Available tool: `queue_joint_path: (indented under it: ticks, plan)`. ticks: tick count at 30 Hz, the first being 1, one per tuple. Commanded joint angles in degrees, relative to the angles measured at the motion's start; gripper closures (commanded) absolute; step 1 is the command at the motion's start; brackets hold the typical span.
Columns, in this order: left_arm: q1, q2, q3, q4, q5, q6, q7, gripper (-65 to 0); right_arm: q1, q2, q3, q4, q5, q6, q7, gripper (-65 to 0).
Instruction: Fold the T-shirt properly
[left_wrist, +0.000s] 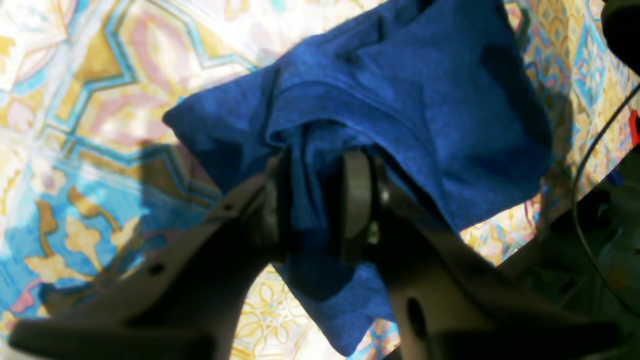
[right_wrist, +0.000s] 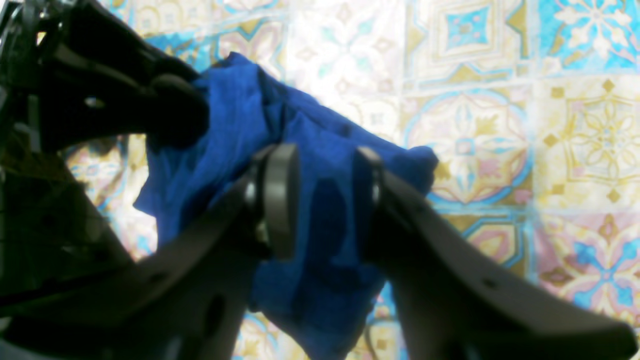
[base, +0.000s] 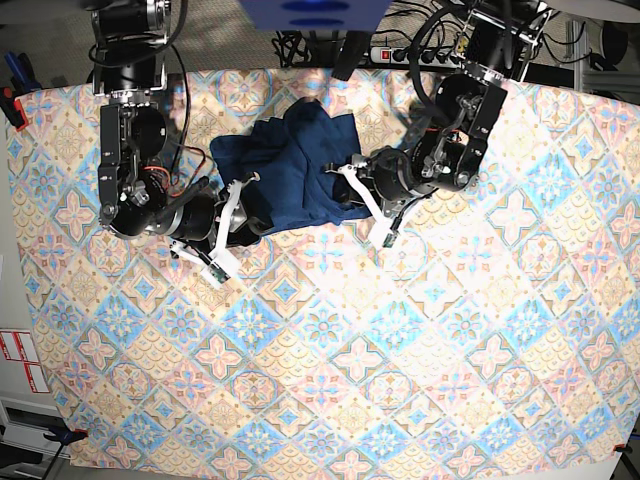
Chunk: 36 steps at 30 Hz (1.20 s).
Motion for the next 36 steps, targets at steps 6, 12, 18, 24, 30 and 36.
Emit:
queue_joint_path:
  ticks: [6,12,18,24,30,36]
  plan:
    - [-1.32,0.67,-0.14,1.06,-0.83,-0.31,-0.55,-13.8,1.05,0.29,0.29,0.67,1.24,0.17,1.17,-17.3]
    - [-2.20,0.41,-0.58,2.91,-0.56,-0.31,-0.64,-13.7,0.97,0.29,0.38,0.67,1.24,0.17,1.17,-17.3]
    - [-2.55,-1.88,-4.00,3.26,-0.56,-0.05,-0.64,-13.7,0.97,0.29,0.38,0.67,1.24,0.17,1.17,-17.3]
    - [-2.55,-3.29,-5.85,3.35,1.11,-0.14,-0.82,-13.7,0.97,0.29,0.38,0.67,1.24,0.17,1.17,-17.3]
    - [-2.20,-3.29,-4.36,2.99,1.72,-0.23,-2.66,-14.2,1.05,0.29,0.29,0.67,1.24,0.17,1.17,-17.3]
    - [-1.76,-3.55,-4.53,4.84,1.37,0.21,-2.57,-19.7,0.97,0.29,0.29,0.67,1.24,0.17,1.17,-17.3]
